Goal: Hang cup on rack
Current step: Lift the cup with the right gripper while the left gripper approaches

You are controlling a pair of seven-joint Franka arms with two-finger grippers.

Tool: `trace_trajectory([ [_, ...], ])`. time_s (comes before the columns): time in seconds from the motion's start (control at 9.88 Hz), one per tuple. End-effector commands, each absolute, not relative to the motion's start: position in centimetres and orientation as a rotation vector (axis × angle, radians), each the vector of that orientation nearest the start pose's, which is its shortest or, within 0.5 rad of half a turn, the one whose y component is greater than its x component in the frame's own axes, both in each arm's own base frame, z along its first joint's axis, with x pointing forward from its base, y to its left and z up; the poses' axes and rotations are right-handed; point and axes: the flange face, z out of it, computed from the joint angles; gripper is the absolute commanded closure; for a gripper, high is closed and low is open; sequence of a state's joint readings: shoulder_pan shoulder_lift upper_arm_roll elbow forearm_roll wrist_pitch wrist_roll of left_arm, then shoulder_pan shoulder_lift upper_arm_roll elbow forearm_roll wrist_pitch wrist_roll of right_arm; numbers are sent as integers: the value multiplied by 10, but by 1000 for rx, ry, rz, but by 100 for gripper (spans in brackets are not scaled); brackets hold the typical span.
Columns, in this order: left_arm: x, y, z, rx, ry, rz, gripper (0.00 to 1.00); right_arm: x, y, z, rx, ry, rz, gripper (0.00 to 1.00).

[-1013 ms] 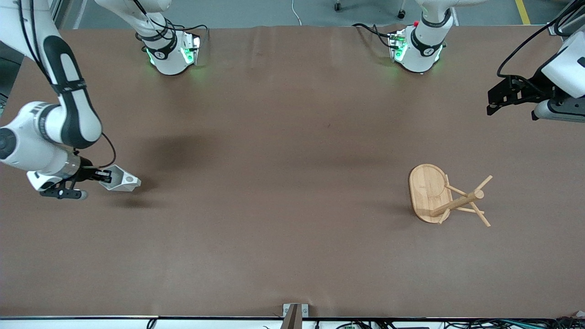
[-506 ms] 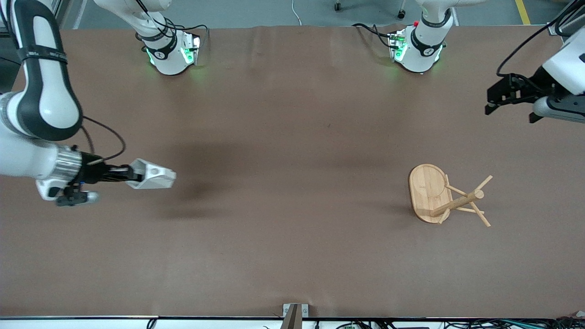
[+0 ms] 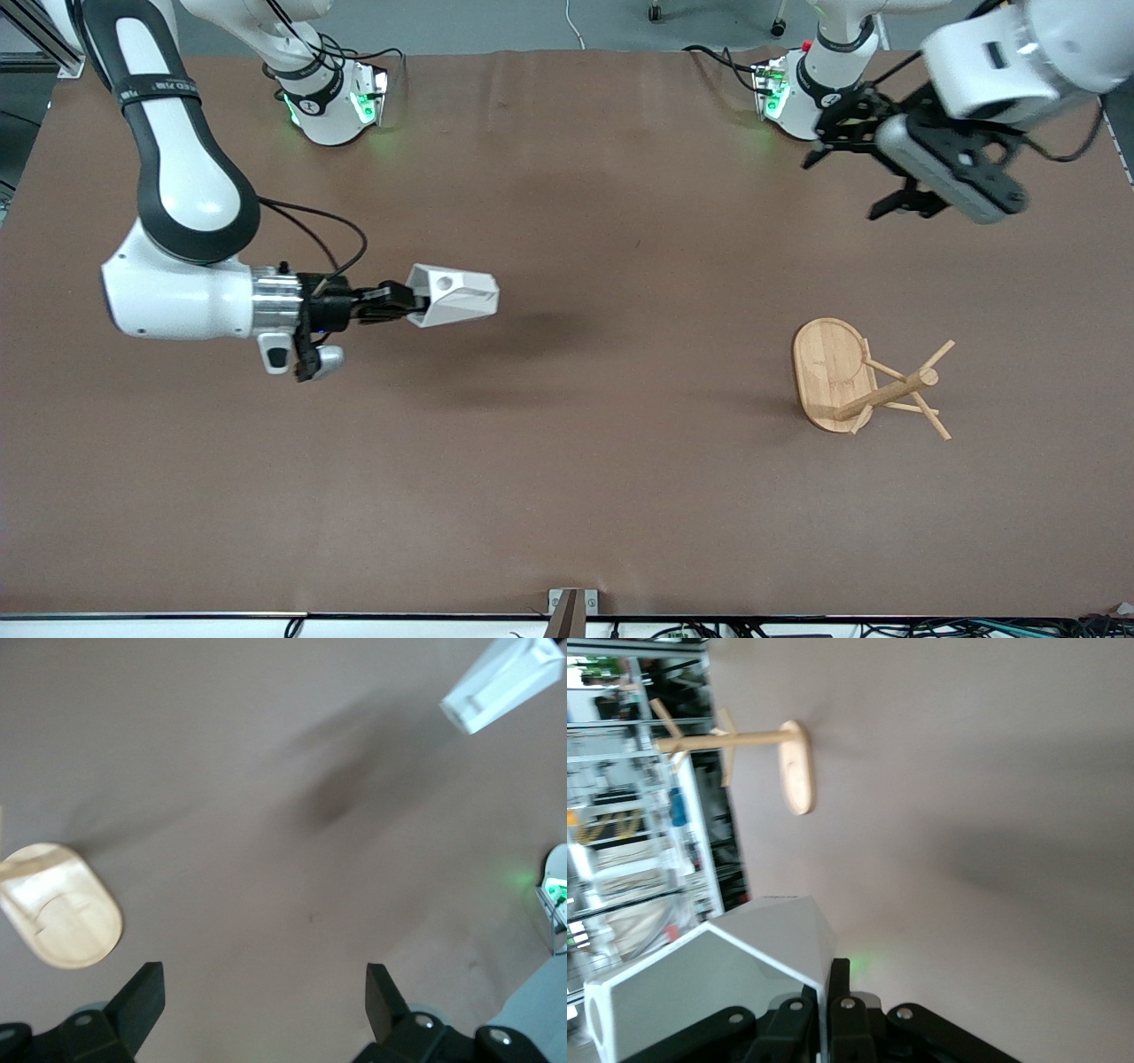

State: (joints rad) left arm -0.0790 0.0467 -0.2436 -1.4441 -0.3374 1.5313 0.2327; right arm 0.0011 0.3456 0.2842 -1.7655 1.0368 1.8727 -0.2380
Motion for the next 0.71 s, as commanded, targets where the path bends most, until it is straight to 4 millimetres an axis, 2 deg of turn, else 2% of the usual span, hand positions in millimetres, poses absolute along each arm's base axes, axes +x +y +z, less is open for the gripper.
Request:
trace_trajectory([
  [0.0,539,-218,629,-3306,1130,14,0,584,258,390,-1926,23,342,100],
  [0.2,538,-250,623,-3251,1323,-79,0,570,296,400,-1801,43,368,100],
  [0.41,537,-303,613,-3210,1486,-208,0,562,325,406,-1762,81,345,100],
  [0.51,530,-327,616,-3195,1544,-287,0,559,338,409,-1737,107,335,99],
  [0.61,528,-343,612,-3171,1587,-328,0,555,347,409,-1735,112,331,99],
])
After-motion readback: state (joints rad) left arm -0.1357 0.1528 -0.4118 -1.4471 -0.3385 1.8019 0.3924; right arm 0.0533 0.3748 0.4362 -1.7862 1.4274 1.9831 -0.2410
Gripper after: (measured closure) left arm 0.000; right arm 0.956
